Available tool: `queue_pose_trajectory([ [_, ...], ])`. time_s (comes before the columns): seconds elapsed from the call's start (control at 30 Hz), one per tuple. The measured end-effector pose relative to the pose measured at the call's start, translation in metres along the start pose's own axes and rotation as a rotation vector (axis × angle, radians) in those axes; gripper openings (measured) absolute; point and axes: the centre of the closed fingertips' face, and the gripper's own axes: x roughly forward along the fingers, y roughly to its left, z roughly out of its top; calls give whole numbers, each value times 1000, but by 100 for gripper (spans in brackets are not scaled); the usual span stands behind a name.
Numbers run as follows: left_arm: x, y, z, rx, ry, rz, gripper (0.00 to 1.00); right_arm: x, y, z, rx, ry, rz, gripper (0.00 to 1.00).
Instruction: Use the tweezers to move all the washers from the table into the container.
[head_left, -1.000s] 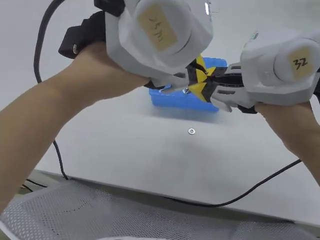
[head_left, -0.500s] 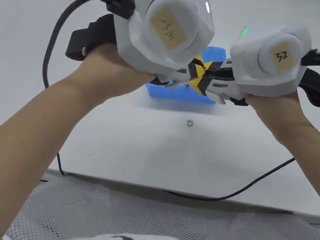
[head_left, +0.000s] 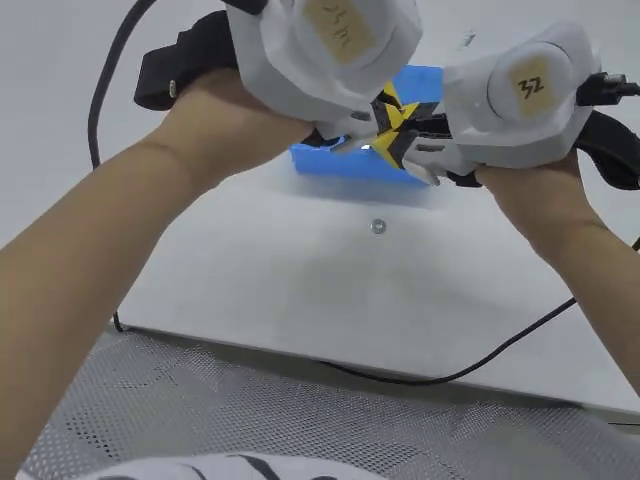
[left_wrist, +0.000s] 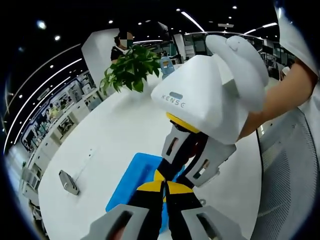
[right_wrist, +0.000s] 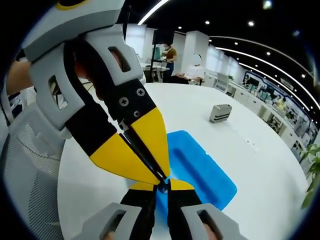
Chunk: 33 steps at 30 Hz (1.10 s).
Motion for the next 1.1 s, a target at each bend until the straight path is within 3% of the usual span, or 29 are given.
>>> queue_pose_trajectory([
  [0.4,2,13,-4,-98,-46,25,0,1,-4,2,38,-22,1,3],
  [0.5,4,17,-5,-173,-65,61,0,1,-5,3,56,-36,-9,3],
  [0.7,2,16,-5,-228,-65,129,0,1,-5,4,89,-53,-26,3],
  [0.9,-6,16,-6,-214,-60,146,0,-1,-1,8,71,-56,-26,4],
  [1.1,-22,17,3,-227,-91,156,0,-13,2,24,145,-135,-18,5],
])
